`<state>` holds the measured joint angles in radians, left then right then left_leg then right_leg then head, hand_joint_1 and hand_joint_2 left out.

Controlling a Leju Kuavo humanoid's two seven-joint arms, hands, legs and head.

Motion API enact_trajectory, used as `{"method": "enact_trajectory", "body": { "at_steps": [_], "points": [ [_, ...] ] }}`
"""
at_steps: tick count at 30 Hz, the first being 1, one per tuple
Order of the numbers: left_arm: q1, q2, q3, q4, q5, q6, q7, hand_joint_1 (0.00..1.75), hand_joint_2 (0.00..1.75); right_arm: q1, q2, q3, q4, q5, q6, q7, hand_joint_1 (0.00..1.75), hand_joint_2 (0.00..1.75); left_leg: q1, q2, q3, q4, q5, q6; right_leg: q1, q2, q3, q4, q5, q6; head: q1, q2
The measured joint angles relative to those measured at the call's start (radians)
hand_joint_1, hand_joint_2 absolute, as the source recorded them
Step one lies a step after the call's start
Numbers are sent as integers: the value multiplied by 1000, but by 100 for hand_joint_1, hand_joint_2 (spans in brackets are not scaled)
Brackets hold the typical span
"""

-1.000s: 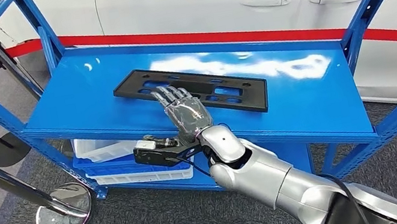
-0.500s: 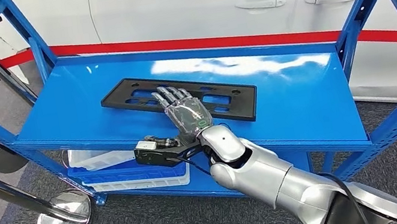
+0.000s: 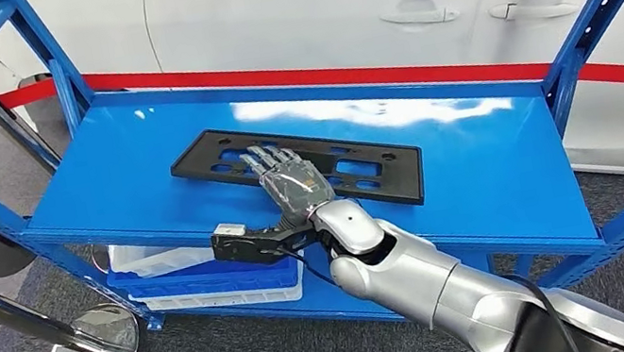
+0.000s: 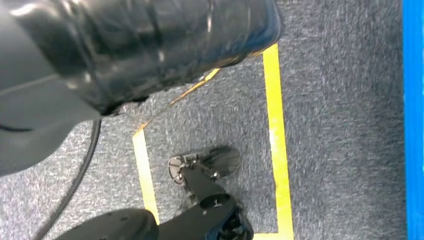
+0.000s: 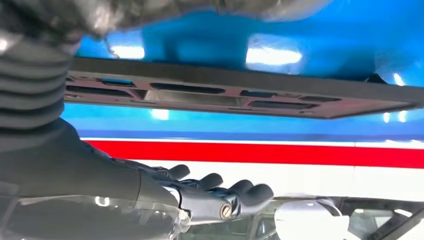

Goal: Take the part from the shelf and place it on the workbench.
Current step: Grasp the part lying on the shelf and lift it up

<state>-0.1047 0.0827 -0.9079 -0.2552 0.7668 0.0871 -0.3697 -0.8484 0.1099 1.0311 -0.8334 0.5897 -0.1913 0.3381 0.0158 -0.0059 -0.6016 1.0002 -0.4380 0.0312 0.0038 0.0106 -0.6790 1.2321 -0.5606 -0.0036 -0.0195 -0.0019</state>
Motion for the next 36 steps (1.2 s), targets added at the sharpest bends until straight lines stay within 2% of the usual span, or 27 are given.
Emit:
{"method": "enact_trajectory", "body": {
  "at_steps": [1,2,3,5,6,7,8,11,12,13,15,16,17,18,19,21,22,24,26,28,29,31,32,33,34,35,36],
  "points": [
    [0,0,0,0,0,0,0,0,0,3,-1,0,2,0,3,0,0,175,-1,0,3,1,-4,2,-2,0,-36,53,-10,2,0,0],
    [0,1,0,0,0,0,0,0,0,6,-1,0,4,0,6,0,0,175,-1,-1,7,2,-9,2,-4,0,-57,74,-1,3,0,0],
    [1,1,0,0,0,0,0,0,0,8,-2,0,5,0,9,0,0,175,-1,-1,13,3,-14,1,-6,0,-59,56,27,3,0,0],
    [3,1,0,0,0,-1,0,0,0,9,-2,0,8,1,17,0,0,175,-1,-3,28,5,-27,-3,-7,0,-15,-66,110,-2,0,0],
    [2,1,0,0,0,-1,0,0,0,8,-2,0,8,2,22,0,0,175,-2,-3,35,7,-34,-7,-5,0,13,-126,137,-5,0,0],
    [1,1,0,0,0,-1,0,0,0,6,-2,0,8,3,27,0,0,175,-3,-3,38,7,-39,-11,-3,0,34,-168,148,-9,-1,0],
    [0,0,0,0,0,-1,0,0,0,5,-2,0,9,4,31,0,0,175,-4,-3,40,7,-42,-16,0,0,45,-188,145,-13,-2,0],
    [-1,0,0,0,0,0,0,0,0,3,-2,0,9,7,40,0,0,175,-1,-1,42,8,-51,-33,1,2,57,-205,136,-27,-2,0],
    [-1,0,0,0,0,0,0,0,0,2,-2,0,9,8,42,0,0,175,0,0,36,25,-62,-38,-1,2,64,-210,134,-33,-2,0],
    [-1,0,0,0,0,0,0,0,0,1,-2,0,9,10,43,0,0,175,0,1,18,62,-80,-42,-3,1,70,-215,133,-38,-3,0],
    [-2,0,-1,0,0,0,0,0,0,0,-2,0,9,12,44,0,0,175,1,1,-52,187,-124,-47,-3,0,78,-216,127,-46,-4,0],
    [-1,0,-1,0,0,0,0,0,0,1,-2,0,10,12,46,0,0,175,1,1,-90,244,-137,-50,-1,0,81,-216,123,-47,-3,0],
    [1,0,-2,0,0,0,0,0,0,3,-2,0,10,12,49,0,0,175,1,1,-117,275,-132,-51,0,0,84,-215,119,-48,-3,0],
    [3,0,-2,0,0,0,0,0,0,4,-2,0,11,12,54,0,0,175,2,1,-126,269,-108,-51,0,2,88,-213,114,-48,-3,0],
    [4,0,-2,0,0,0,0,0,0,4,-2,0,11,12,61,0,0,175,2,1,-116,226,-69,-50,0,3,94,-211,108,-47,-4,0],
    [3,0,-2,0,0,0,0,0,0,3,-2,0,11,12,75,1,0,175,-1,1,-70,102,4,-45,1,4,105,-205,94,-41,-4,0],
    [1,0,-2,0,0,0,0,0,0,2,-2,0,12,12,83,1,0,175,-3,1,-49,54,18,-41,3,4,106,-202,88,-37,-4,0],
    [-1,0,-3,0,0,-1,-1,0,0,0,-2,0,15,10,98,4,0,175,-9,-1,-34,24,11,-33,5,4,106,-202,84,-29,-3,0],
    [1,0,-4,0,0,-1,-2,0,0,0,-2,0,17,5,105,6,0,175,-5,-1,-27,15,8,-23,5,3,107,-202,78,-20,-2,0],
    [2,0,-4,0,1,-1,-2,0,0,-2,-2,0,18,2,106,8,0,175,0,0,-13,5,5,-12,4,0,90,-158,54,-11,0,0],
    [1,0,-4,0,1,-1,-2,0,0,-2,-2,0,19,1,106,9,0,175,1,1,-6,2,3,-7,3,-1,63,-106,33,-7,0,0],
    [-1,0,-5,0,1,-1,-3,0,0,0,-2,0,23,-1,108,9,0,175,-1,1,1,2,-4,-1,-1,-1,-14,23,-6,-2,1,0],
    [-1,0,-5,0,1,-1,-3,0,0,3,-3,0,25,-2,111,10,0,175,-2,0,4,3,-8,0,-4,-1,-45,64,-8,0,1,0],
    [0,1,-5,0,1,-1,-3,0,0,5,-3,0,28,-4,116,11,0,175,-2,0,8,4,-13,0,-6,-1,-60,71,8,0,1,0],
    [0,1,-5,0,2,-1,-3,0,0,6,-3,0,31,-6,124,14,0,175,-2,-1,14,6,-18,-1,-7,-1,-55,39,42,0,1,0],
    [1,1,-6,0,2,-1,-3,0,0,6,-3,0,34,-9,135,18,0,175,-2,-2,20,8,-24,-2,-8,-2,-33,-23,86,-2,1,0],
    [1,1,-6,0,3,-1,-2,0,0,4,-3,0,37,-10,151,26,0,175,-2,-3,25,10,-29,-5,-7,-1,-7,-85,118,-4,0,0]
  ]
}}
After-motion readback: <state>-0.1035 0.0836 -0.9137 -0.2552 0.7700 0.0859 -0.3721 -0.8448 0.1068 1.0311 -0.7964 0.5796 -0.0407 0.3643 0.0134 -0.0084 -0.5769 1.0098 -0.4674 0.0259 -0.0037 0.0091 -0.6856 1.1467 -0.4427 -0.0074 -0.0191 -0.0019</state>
